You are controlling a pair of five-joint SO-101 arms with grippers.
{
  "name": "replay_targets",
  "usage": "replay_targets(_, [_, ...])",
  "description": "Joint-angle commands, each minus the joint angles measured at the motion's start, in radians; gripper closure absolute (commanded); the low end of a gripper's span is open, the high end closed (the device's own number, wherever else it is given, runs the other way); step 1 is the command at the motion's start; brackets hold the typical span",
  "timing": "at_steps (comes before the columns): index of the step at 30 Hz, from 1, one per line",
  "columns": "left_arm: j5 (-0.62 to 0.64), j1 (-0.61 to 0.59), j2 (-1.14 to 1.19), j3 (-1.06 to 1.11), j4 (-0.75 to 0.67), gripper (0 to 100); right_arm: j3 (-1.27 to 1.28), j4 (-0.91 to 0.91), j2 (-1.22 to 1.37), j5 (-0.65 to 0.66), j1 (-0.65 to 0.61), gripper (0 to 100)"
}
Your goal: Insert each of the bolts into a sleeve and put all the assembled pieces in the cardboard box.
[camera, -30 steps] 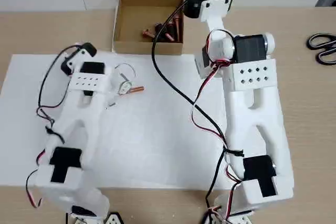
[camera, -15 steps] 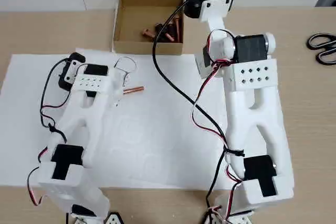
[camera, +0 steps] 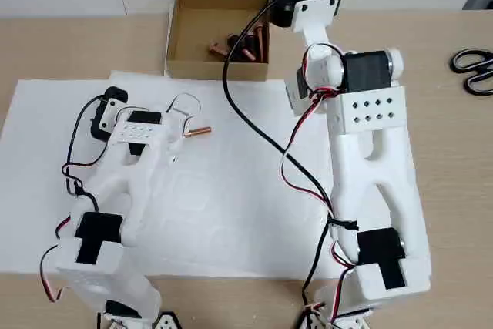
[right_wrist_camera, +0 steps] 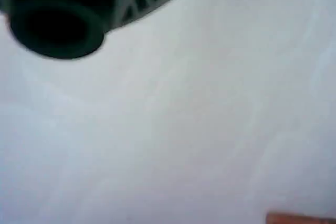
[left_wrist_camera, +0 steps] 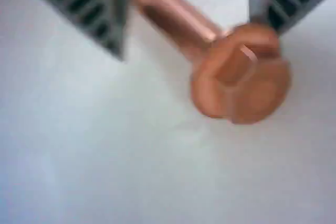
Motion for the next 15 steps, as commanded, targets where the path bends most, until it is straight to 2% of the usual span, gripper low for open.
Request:
replay_targets(1, [-0.003,0.003,-0.006,0.007,-0.012,99,-0.005,0.001,-0.061,0.006,-0.004,99.5])
replay_targets(7, [-0.008,0.009,-0.015,0.016,-0.011,99,-0.005,0.001,-0.061,0.006,-0.004,99.5])
replay_targets(10, [-0.104,0.012,-0.02,-0.018,0.012,99,-0.005,0.001,-0.061,0.006,-0.002,99.5])
replay_targets(15, [-0.373,0.031,-0.141,-0.232,0.359,99,-0.005,0.001,-0.061,0.008,-0.002,99.5])
